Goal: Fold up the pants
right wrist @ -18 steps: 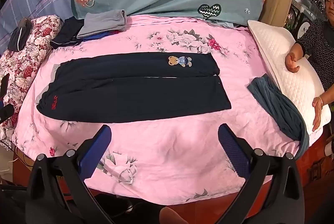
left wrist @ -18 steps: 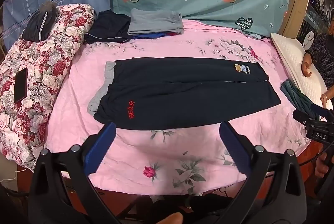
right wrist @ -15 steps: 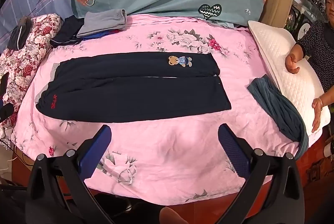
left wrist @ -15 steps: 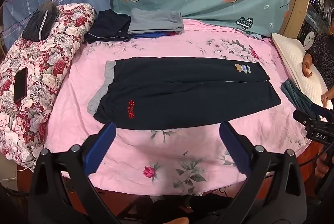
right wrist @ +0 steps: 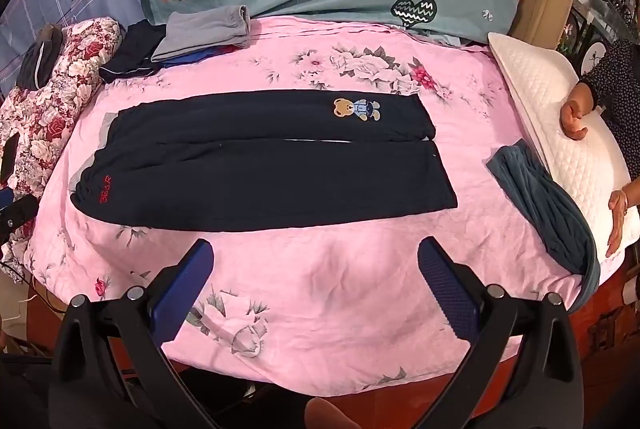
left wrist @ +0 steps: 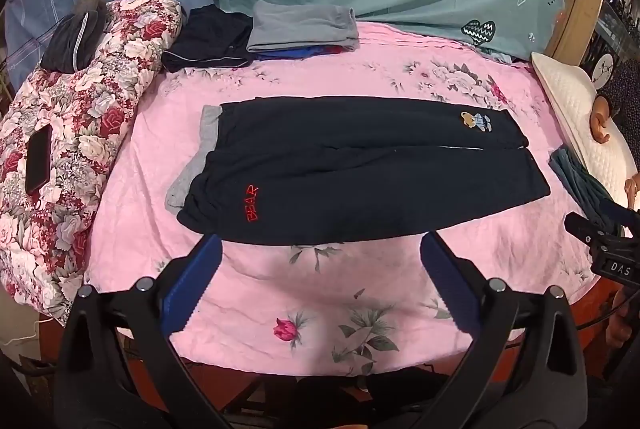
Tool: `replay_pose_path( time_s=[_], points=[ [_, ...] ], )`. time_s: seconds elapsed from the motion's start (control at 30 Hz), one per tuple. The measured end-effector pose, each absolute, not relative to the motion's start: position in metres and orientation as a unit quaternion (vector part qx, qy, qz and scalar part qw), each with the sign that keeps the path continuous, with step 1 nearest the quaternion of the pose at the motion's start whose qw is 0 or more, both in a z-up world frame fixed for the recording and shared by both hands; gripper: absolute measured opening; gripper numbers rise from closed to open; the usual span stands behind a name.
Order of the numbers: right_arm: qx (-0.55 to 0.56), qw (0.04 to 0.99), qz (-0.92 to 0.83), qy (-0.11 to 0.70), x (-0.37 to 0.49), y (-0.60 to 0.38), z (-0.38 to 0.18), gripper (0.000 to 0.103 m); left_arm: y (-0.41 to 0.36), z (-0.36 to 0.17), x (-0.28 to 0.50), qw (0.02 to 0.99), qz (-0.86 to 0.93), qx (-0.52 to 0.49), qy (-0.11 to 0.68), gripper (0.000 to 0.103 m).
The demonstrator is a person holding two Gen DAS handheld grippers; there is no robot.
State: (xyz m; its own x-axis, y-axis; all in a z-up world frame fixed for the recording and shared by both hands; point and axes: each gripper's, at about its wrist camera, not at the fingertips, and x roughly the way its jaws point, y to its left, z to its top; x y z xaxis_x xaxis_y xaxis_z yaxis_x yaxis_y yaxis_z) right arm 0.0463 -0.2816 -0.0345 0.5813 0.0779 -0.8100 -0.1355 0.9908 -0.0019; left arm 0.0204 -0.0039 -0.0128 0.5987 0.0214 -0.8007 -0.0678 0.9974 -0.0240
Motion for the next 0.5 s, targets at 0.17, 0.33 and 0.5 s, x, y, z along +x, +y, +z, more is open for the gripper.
replay_pose_path(
  time_s=[0.17,0.33,0.5],
  points=[
    [-0.035,0.887,0.059,0.458,0.052,-0.280,-0.037,0.102,-0.004,-0.017,0.028,0.891,0.025,-0.027,0.453,0.101],
    [-0.038,0.885,0.061,0.461,0.060,-0.279,-0.036,0.102,-0.004,-0.022,0.035,0.887,0.027,-0.028,0.460,0.101],
    [-0.040,0.882,0.063,0.465,0.067,-0.280,-0.037,0.102,-0.004,-0.025,0.041,0.883,0.027,-0.031,0.467,0.101]
  ],
)
